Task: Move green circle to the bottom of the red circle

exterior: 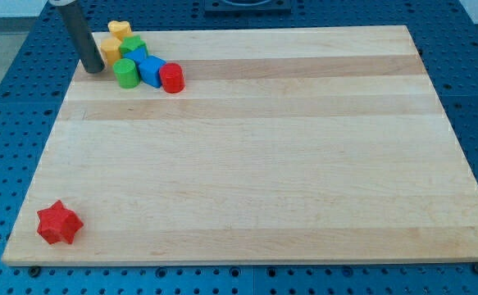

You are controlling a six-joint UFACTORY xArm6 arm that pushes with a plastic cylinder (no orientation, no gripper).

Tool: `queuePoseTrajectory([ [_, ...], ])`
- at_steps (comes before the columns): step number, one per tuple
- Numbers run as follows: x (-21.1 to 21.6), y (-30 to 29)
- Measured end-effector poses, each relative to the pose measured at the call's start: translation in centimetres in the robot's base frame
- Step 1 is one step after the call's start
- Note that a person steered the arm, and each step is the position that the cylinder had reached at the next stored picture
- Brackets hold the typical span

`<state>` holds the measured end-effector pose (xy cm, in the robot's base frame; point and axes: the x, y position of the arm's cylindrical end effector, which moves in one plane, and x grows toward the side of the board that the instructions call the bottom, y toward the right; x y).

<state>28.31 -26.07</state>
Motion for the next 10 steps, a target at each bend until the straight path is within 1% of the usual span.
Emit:
queuePoseTrajectory([
  [1,-1.6,1.4],
  [3,-1.9,3.1],
  [4,-1.7,1.5],
  [5,-1.2,-2.2],
  [6,-0.4,-3.5],
  [7,0.8,-2.1],
  [8,0.9,1.4],
  [9,1.9,3.4],
  [10,4.1,4.9],
])
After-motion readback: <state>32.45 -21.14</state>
